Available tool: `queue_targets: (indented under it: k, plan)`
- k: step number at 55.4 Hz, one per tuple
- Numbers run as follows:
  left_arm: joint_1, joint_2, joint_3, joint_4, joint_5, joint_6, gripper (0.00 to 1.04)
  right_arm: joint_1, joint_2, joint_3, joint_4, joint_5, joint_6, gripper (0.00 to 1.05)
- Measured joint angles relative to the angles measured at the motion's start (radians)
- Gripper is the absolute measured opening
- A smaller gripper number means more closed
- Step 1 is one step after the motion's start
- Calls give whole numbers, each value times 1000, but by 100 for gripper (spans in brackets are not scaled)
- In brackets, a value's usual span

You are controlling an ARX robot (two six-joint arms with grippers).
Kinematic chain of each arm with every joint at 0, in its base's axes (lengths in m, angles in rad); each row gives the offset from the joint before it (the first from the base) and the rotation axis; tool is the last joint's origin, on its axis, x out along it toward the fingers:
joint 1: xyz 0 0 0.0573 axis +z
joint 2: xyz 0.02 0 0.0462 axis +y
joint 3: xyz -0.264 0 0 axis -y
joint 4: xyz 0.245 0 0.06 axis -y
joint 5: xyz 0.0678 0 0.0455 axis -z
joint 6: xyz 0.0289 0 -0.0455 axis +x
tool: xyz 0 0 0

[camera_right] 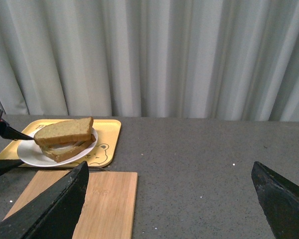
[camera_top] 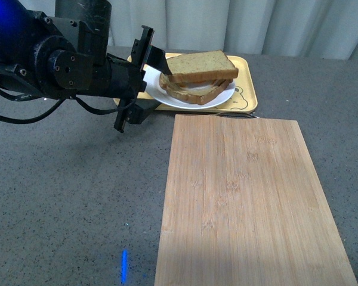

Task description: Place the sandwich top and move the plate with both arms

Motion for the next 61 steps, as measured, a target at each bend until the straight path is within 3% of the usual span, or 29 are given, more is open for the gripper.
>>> queue_targets:
  k: [8,13,21,38,44,50,61]
  plan:
    - [1,-63,-54,-4,-18,65,87,0,0,0,0,0,0,95]
    - [-5,-119,-87,-51,-93,184,100,0,0,0,0,0,0,95]
    - [-20,-208,-166,-52,-188,403,98,0,0,0,0,0,0,95]
    - [-68,-421,-435,130,-385,1025,98,0,0,0,0,0,0,95]
    - [-76,-422,-603,523,-601,1187,82,0,0,0,0,-1,0,95]
    - [-34,-481,-772,780,-613,1241,64,0,0,0,0,0,0,95]
    - [36,-678,-964,833,-559,1268,32,0,0,0,0,0,0,95]
